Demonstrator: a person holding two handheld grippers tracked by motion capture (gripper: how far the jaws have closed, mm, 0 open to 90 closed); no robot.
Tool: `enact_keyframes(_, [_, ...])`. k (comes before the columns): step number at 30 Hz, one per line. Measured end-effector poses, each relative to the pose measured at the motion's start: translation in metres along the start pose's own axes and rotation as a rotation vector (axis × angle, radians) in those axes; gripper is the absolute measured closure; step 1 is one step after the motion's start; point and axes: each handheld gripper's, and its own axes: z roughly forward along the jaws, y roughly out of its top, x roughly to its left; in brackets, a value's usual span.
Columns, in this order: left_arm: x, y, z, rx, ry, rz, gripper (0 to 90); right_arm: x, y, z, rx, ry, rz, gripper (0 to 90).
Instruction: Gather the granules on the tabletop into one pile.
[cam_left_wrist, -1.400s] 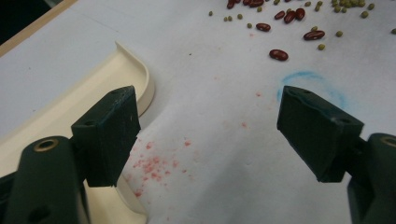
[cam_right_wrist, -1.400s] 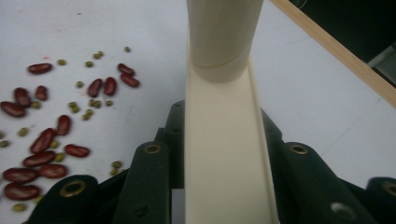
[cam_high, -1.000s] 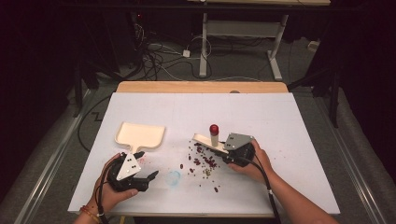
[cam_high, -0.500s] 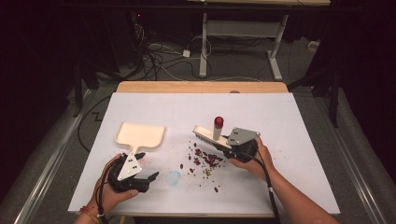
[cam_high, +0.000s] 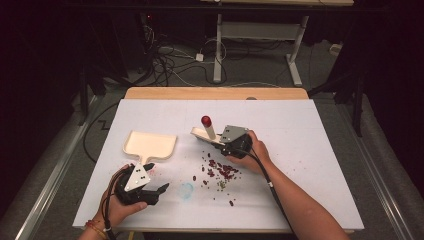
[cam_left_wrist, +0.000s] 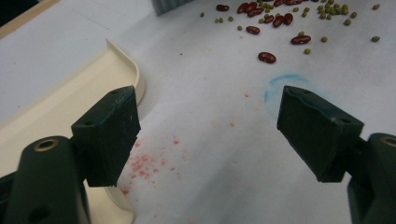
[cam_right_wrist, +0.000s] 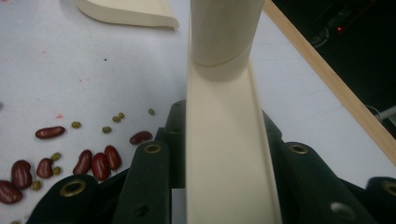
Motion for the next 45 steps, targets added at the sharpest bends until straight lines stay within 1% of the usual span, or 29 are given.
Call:
enact_keyframes(1, [0.000,0.000,0.001,0.007,-0.004,0.000,20.3,0.000,0.000,0.000,0.000,0.000,0.000,68.0])
enact_keyframes(3, [-0.001,-0.001,0.002,0.019,-0.010,0.004,20.3,0.007,0.003,0.004,0.012,0.024,-0.047,68.0])
enact_keyframes(4, [-0.001,-0.001,0.002,0.022,-0.011,0.005,20.3,0.009,0.003,0.004,0.012,0.038,-0.056,67.9])
enact_keyframes(5, [-0.002,-0.001,0.002,0.023,-0.011,0.008,20.3,0.009,0.003,0.004,0.012,0.038,-0.056,67.9])
enact_keyframes(7, [-0.002,-0.001,0.002,0.025,-0.010,0.012,20.3,0.012,0.001,0.001,0.003,0.061,-0.084,67.9])
enact_keyframes(8, [-0.003,-0.001,0.002,0.023,-0.011,0.009,20.3,0.014,-0.001,0.000,-0.012,0.072,-0.079,67.9])
enact_keyframes(10, [-0.003,-0.001,0.002,0.027,-0.012,0.007,20.3,0.015,-0.004,-0.005,-0.033,0.113,-0.077,67.9])
enact_keyframes(12, [-0.003,-0.001,0.003,0.031,-0.014,0.009,20.3,0.019,-0.006,-0.010,-0.041,0.132,-0.115,67.8])
enact_keyframes(13, [-0.004,-0.001,0.003,0.034,-0.015,0.011,20.3,0.023,-0.009,-0.016,-0.050,0.174,-0.140,67.7])
enact_keyframes(14, [-0.005,-0.001,0.003,0.035,-0.016,0.014,20.3,0.023,-0.009,-0.016,-0.050,0.174,-0.140,67.7])
enact_keyframes(17, [-0.006,0.000,0.004,0.038,-0.019,0.021,20.3,0.027,-0.014,-0.027,-0.058,0.222,-0.173,67.6])
enact_keyframes(19, [-0.005,-0.001,0.005,0.039,-0.024,0.019,20.3,0.029,-0.018,-0.034,-0.063,0.237,-0.193,67.6])
enact_keyframes(20, [-0.005,-0.001,0.006,0.042,-0.026,0.020,20.3,0.030,-0.022,-0.042,-0.066,0.243,-0.183,67.6])
enact_keyframes(22, [-0.006,0.000,0.007,0.047,-0.030,0.023,20.3,0.030,-0.024,-0.045,-0.072,0.249,-0.179,67.7])
enact_keyframes(24, [-0.007,0.000,0.008,0.051,-0.032,0.030,20.3,0.030,-0.028,-0.050,-0.085,0.244,-0.166,67.8])
enact_keyframes(25, [-0.007,0.001,0.009,0.051,-0.035,0.031,20.6,0.030,-0.029,-0.052,-0.083,0.219,-0.164,67.8])
enact_keyframes(26, [-0.007,0.002,0.010,0.052,-0.040,0.033,20.6,0.030,-0.029,-0.052,-0.083,0.219,-0.164,67.8])
enact_keyframes(28, [-0.009,0.002,0.013,0.065,-0.042,0.045,21.5,0.029,-0.028,-0.053,-0.088,0.197,-0.158,68.0])
enact_keyframes(30, [-0.011,0.003,0.015,0.076,-0.042,0.059,21.5,0.029,-0.025,-0.053,-0.091,0.163,-0.147,68.0])
enact_keyframes(31, [-0.011,0.004,0.016,0.078,-0.038,0.067,21.0,0.029,-0.023,-0.055,-0.090,0.142,-0.153,68.0])
enact_keyframes(32, [-0.012,0.004,0.016,0.079,-0.036,0.071,20.9,0.029,-0.021,-0.057,-0.092,0.124,-0.148,68.0])
enact_keyframes(34, [-0.011,0.004,0.015,0.071,-0.031,0.068,20.8,0.029,-0.020,-0.060,-0.102,0.117,-0.140,68.0])
enact_keyframes(35, [-0.010,0.004,0.014,0.067,-0.027,0.065,20.7,0.028,-0.018,-0.064,-0.111,0.121,-0.122,68.0])
enact_keyframes(37, [-0.008,0.003,0.012,0.055,-0.023,0.057,20.6,0.027,-0.014,-0.073,-0.129,0.114,-0.082,68.0])
enact_keyframes(39, [-0.006,0.002,0.009,0.042,-0.020,0.059,19.9,0.027,-0.009,-0.083,-0.143,0.133,-0.046,68.0])
enact_keyframes(41, [-0.005,0.001,0.008,0.040,-0.001,0.073,19.7,0.031,-0.006,-0.092,-0.142,0.138,-0.009,68.0])
enact_keyframes(42, [-0.004,0.000,0.007,0.045,0.007,0.077,19.7,0.033,-0.005,-0.095,-0.143,0.158,0.004,67.9])
enact_keyframes(44, [-0.003,-0.001,0.007,0.061,0.020,0.081,19.5,0.040,-0.004,-0.100,-0.144,0.198,0.048,68.0])
enact_keyframes(45, [-0.002,-0.002,0.007,0.060,0.024,0.080,19.5,0.045,-0.003,-0.103,-0.140,0.218,0.057,68.0])
